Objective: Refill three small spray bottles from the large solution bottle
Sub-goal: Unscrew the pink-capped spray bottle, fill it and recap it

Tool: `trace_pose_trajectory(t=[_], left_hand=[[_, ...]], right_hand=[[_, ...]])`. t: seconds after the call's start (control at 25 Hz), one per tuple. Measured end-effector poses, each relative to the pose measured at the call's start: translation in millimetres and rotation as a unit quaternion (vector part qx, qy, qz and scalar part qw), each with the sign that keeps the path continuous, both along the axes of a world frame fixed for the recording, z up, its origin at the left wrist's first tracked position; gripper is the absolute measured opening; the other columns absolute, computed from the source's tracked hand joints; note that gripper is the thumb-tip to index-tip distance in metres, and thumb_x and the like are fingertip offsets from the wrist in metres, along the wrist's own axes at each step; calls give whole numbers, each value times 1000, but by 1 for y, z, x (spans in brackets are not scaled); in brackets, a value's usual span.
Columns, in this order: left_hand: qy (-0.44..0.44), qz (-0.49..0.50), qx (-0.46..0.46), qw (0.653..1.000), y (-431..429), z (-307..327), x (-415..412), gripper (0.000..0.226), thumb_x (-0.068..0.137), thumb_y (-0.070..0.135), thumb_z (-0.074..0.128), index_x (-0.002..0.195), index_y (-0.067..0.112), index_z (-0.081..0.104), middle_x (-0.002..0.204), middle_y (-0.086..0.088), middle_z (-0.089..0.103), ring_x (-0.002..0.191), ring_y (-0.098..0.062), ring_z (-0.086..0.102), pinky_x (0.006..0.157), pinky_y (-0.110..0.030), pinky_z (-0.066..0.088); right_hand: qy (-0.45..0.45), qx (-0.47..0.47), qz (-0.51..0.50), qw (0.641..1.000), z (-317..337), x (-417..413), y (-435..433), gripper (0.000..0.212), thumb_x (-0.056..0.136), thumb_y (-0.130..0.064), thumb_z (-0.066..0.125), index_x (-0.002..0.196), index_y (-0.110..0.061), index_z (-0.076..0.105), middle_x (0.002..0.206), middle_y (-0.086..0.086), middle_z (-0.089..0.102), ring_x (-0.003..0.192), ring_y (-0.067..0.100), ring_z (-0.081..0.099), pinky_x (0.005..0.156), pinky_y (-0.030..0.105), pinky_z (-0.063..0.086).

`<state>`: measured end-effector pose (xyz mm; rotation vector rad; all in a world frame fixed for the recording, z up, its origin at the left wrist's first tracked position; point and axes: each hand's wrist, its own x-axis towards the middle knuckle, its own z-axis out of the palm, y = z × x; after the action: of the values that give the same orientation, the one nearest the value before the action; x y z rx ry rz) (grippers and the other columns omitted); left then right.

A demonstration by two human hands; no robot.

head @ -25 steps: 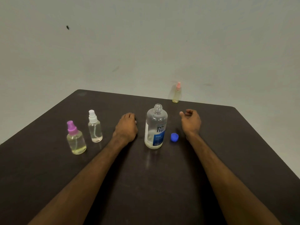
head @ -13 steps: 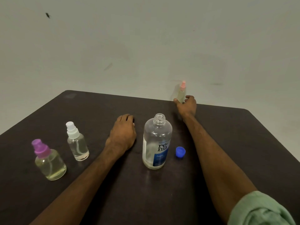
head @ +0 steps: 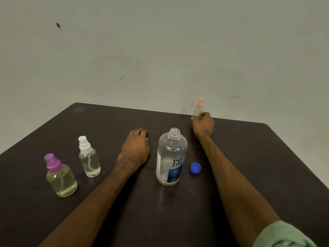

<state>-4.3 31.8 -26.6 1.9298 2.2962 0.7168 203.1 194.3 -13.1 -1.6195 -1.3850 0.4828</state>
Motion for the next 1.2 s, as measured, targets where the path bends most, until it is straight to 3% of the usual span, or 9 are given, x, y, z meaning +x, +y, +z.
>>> trace_pose_trajectory(t=[0.24, 0.44, 0.6, 0.76, 0.92, 1.0, 1.08, 1.2], left_hand=[[-31, 19, -25, 999, -23, 11, 9, 26, 99, 10, 42, 120, 10, 57, 125, -8, 60, 118, -23, 53, 97, -38, 49], [-62, -2, -18, 998, -64, 8, 11, 34, 94, 1, 43, 125, 7, 53, 131, -11, 56, 123, -24, 50, 105, -37, 44], [-97, -4, -2, 995, -101, 4, 11, 42, 90, -5, 44, 131, 4, 50, 134, -13, 54, 126, -25, 48, 107, -35, 41], [-109, -40, 30, 993, -141, -3, 13, 55, 94, -4, 45, 148, 5, 39, 147, -12, 46, 136, -24, 44, 115, -32, 35], [-145, -76, 84, 983, -172, -6, 9, 44, 100, 5, 46, 144, 10, 44, 141, -5, 53, 129, -18, 53, 109, -28, 41], [-203, -89, 135, 966, -184, -5, 7, 36, 102, 10, 48, 138, 13, 51, 134, 1, 60, 123, -11, 57, 106, -29, 46], [-313, -104, 178, 927, -194, -1, 4, 28, 104, 19, 48, 131, 16, 57, 123, 5, 67, 116, -7, 62, 101, -32, 51], [-464, -127, 204, 853, -209, 8, -1, 36, 103, 38, 43, 128, 19, 60, 120, -2, 70, 114, -19, 66, 96, -39, 53]], right_hand=[[50, 14, 40, 998, -1, 19, -91, 37, 87, -23, 73, 119, -9, 60, 114, 6, 67, 94, 14, 61, 79, 20, 43], [114, 33, 28, 993, -1, 32, -153, 33, 87, -23, 73, 115, -12, 61, 108, 1, 68, 85, 6, 61, 65, 9, 41], [185, 101, 1, 977, 5, 37, -205, 34, 88, -29, 71, 119, -18, 59, 109, -3, 66, 95, 8, 63, 72, 11, 44], [133, 201, 70, 968, 10, 26, -256, 36, 88, -33, 72, 119, -23, 58, 107, -9, 61, 92, 7, 59, 75, 16, 46], [113, 263, 153, 946, 11, -3, -296, 39, 84, -31, 75, 116, -17, 58, 102, -3, 60, 88, 15, 57, 74, 20, 47], [97, 292, 193, 932, 12, -18, -312, 39, 83, -29, 76, 114, -12, 58, 101, -1, 59, 87, 15, 56, 75, 19, 46], [85, 284, 251, 921, 8, -32, -324, 37, 83, -26, 77, 113, -11, 60, 98, -3, 60, 85, 14, 57, 73, 22, 47], [72, 174, 347, 919, 5, -56, -336, 39, 85, -31, 76, 120, -20, 62, 101, -11, 64, 87, 11, 62, 73, 20, 51]])
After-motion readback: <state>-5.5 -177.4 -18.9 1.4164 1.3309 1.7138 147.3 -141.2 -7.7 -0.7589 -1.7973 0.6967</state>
